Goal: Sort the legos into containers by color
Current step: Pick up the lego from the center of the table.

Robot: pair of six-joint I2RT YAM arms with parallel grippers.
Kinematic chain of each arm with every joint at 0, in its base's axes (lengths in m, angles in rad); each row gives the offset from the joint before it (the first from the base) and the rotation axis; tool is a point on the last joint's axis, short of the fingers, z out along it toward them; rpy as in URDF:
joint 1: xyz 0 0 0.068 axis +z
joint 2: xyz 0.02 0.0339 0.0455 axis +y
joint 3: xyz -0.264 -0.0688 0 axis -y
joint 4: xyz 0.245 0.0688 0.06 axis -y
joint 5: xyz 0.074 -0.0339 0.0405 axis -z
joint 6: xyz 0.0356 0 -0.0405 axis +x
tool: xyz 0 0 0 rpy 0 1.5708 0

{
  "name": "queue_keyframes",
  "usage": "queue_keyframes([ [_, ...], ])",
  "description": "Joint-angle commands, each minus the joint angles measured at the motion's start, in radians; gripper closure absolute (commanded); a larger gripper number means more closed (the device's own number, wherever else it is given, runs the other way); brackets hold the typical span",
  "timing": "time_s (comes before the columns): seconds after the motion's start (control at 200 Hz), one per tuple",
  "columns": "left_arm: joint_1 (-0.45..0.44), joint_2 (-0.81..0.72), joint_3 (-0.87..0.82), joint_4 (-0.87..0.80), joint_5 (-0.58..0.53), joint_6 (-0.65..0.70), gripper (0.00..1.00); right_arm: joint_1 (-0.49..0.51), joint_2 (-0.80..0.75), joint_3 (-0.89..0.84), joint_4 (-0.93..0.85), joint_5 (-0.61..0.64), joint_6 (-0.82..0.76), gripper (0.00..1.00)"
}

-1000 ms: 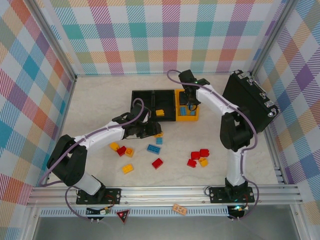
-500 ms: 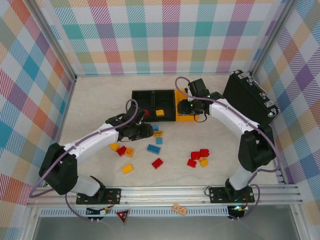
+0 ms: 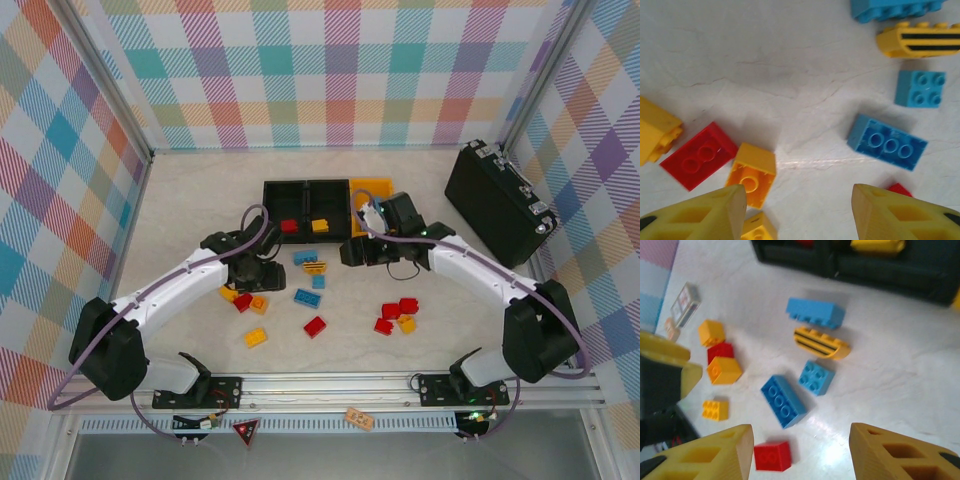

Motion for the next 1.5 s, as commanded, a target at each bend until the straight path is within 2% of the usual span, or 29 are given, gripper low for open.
queue_keyframes([
  [0.0, 0.015, 0.018, 0.02, -0.097, -0.019, 0.039, 0.41, 0.02, -0.023, -0.057, 0.072, -0.11, 0.01, 0.46],
  [0.54, 0.017, 0.156, -0.066, -0.021, -0.022, 0.042, 0.41, 0.041, -0.036, -0.142, 0.123, -0.117, 0.063, 0.47],
  [0.675, 0.017, 0.168, -0.078, 0.013, -0.031, 0.04, 0.45, 0.045, -0.034, -0.148, 0.133, -0.121, 0.063, 0.47],
  [0.885, 0.016, 0.196, -0.075, 0.031, -0.02, 0.039, 0.65, 0.046, -0.046, -0.171, 0.135, -0.117, 0.067, 0.47],
  [1.025, 0.013, 0.187, -0.043, 0.013, -0.015, 0.041, 0.72, 0.046, -0.064, -0.182, 0.13, -0.109, 0.07, 0.47],
  [1.245, 0.014, 0.165, 0.053, -0.014, -0.008, 0.047, 0.72, 0.047, -0.102, -0.192, 0.123, -0.07, 0.078, 0.48],
  [1.495, 0.014, 0.204, 0.177, 0.013, 0.018, 0.042, 0.72, 0.04, -0.162, -0.187, 0.09, 0.041, 0.1, 0.48],
])
